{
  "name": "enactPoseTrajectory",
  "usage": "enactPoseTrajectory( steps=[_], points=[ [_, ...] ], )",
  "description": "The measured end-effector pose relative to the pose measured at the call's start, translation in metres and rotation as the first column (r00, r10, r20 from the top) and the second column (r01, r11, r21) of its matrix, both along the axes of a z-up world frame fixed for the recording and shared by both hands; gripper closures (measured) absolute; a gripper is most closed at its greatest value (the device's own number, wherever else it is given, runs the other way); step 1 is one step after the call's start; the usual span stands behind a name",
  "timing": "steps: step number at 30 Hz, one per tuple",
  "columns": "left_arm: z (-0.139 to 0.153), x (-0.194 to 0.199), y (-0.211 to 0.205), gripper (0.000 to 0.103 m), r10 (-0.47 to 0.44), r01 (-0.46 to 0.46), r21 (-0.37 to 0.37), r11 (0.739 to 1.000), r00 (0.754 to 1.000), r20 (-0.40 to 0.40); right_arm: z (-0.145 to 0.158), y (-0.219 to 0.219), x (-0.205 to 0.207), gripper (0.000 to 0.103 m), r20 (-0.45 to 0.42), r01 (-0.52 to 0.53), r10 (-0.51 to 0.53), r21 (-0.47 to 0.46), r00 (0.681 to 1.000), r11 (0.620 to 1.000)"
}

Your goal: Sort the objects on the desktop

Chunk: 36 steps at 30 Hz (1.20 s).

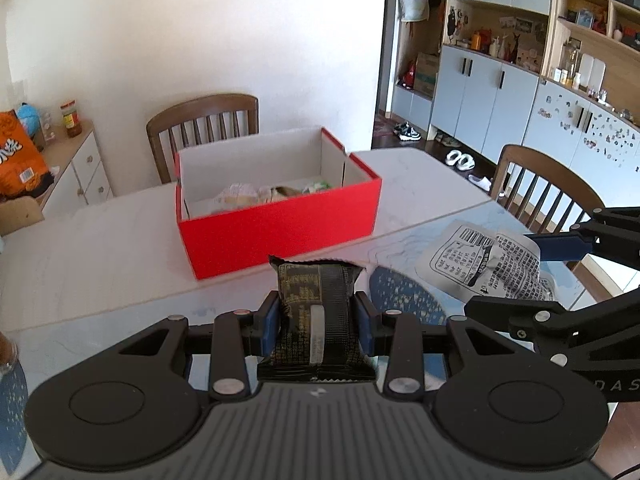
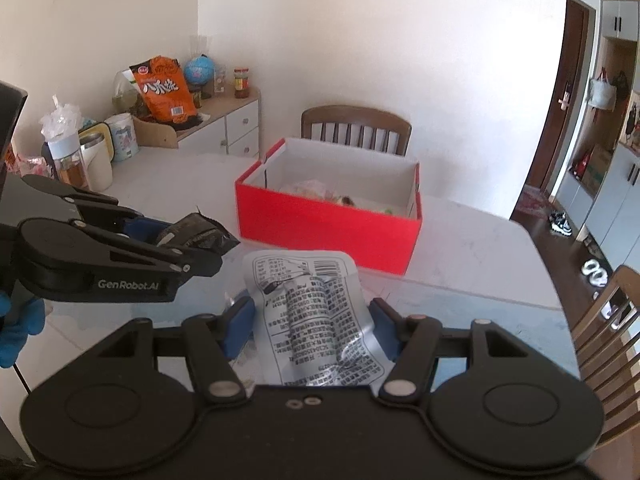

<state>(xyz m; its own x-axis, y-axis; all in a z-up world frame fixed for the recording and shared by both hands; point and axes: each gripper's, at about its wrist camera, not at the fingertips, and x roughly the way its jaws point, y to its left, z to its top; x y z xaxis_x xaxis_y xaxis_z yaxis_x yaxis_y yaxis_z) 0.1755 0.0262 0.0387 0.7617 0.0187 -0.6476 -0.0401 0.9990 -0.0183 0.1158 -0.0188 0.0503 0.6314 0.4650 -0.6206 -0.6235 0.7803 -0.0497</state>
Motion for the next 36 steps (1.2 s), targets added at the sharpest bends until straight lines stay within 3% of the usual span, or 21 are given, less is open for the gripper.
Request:
enactPoseTrajectory(
  steps=[10,22,26,36],
  points=[
    [0.02,0.023,0.004,0.066,-0.022,0.022,-0.005,1.0,1.0,0.01,0.019,0.0,0.028,0.04,-0.035,0.023,-0.022,0.044,0.999,0.999],
    [0.046,0.053,0.014,0.066,-0.065,0.063,0.03,0.998,0.995,0.072,0.031,0.009,0.058,0.04,-0.012,0.027,-0.027,0.03,1.0,0.999],
    [0.033,0.062,0.022,0.066,-0.059,0.057,0.029,0.998,0.997,0.049,0.025,0.007,0.065,0.04,-0.023,0.042,-0.041,0.024,0.999,0.999],
    [-0.031,0.081,0.028,0.065,-0.082,0.083,0.0,0.997,0.995,-0.06,0.002,0.003,0.076,0.04,-0.053,0.062,-0.063,-0.013,0.997,0.998]
  ],
)
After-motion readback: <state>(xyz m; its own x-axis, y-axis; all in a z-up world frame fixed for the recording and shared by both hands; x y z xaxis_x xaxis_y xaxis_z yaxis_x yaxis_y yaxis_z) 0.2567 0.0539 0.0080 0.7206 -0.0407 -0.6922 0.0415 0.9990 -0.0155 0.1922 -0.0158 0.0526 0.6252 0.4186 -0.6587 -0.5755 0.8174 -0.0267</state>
